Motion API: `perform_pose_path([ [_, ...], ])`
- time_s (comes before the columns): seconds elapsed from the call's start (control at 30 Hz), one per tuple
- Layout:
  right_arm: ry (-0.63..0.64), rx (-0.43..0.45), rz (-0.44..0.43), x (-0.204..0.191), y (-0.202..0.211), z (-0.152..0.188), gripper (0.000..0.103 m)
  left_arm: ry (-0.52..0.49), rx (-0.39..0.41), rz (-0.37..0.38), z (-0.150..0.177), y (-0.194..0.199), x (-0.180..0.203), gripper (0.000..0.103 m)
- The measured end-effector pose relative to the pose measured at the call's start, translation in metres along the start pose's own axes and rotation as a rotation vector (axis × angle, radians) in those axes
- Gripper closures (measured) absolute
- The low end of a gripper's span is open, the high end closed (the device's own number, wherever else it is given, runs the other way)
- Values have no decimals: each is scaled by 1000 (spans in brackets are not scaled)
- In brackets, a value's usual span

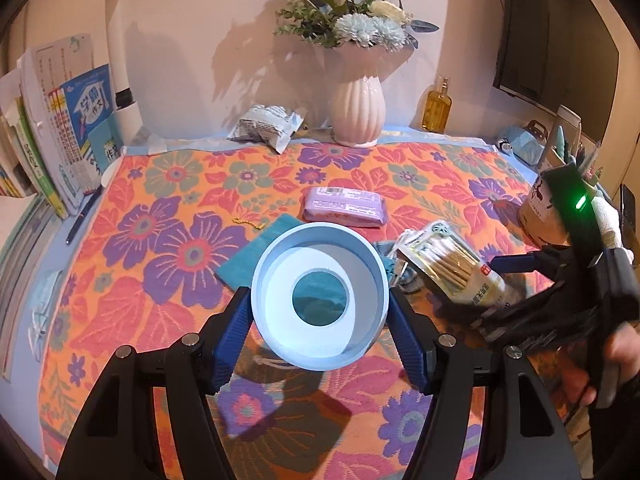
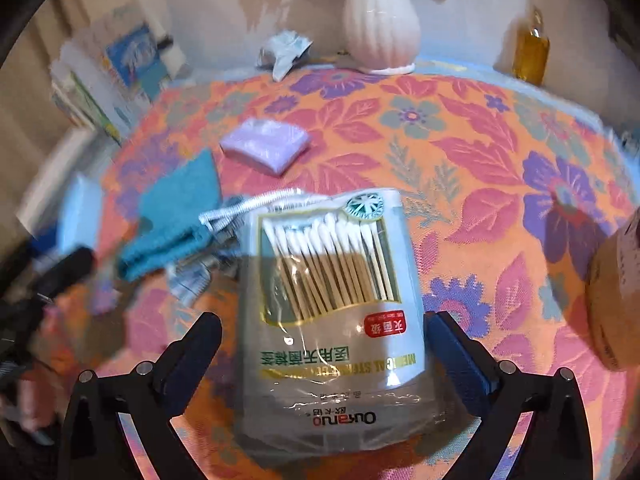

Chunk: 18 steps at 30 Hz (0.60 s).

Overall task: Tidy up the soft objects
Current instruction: 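Grasp the white ring with the left tool while the right grasps the cotton-swab pack, then carry the white ring and swab pack to the glass plate and release both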

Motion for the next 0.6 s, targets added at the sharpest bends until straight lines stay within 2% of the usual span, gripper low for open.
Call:
perform_pose_path([
  [0.07,51,4,104,-14,-5,0,3,-13,3,-2,0,2,6,39],
  [0.1,55,22,102,-16,-3,1,10,-23,7,-4,0,4,9,39],
  [0.17,41,45,81,-14,5,4,40,-34,15,-8,0,9,14,39],
  [0.27,-2,63,33,-6,18,10,54,-49,30,-5,-2,16,21,39],
  [0.4,-48,123,38,2,41,27,58,-69,52,10,-6,26,35,39],
  [0.5,-113,189,-2,16,71,44,58,-100,70,25,-11,33,53,39],
  [0.6,-160,275,6,32,113,65,58,-142,90,60,-17,42,78,39],
])
Point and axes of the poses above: each gripper's, at about its wrist camera, not at the fingertips, and y roughly against the way its jaws point, x to its right, z to its underside, the point moved 3 cm from there along -y, roughly the way its jaws point, and after that the axes turned 11 degrees about -x, right-handed, at the moved point
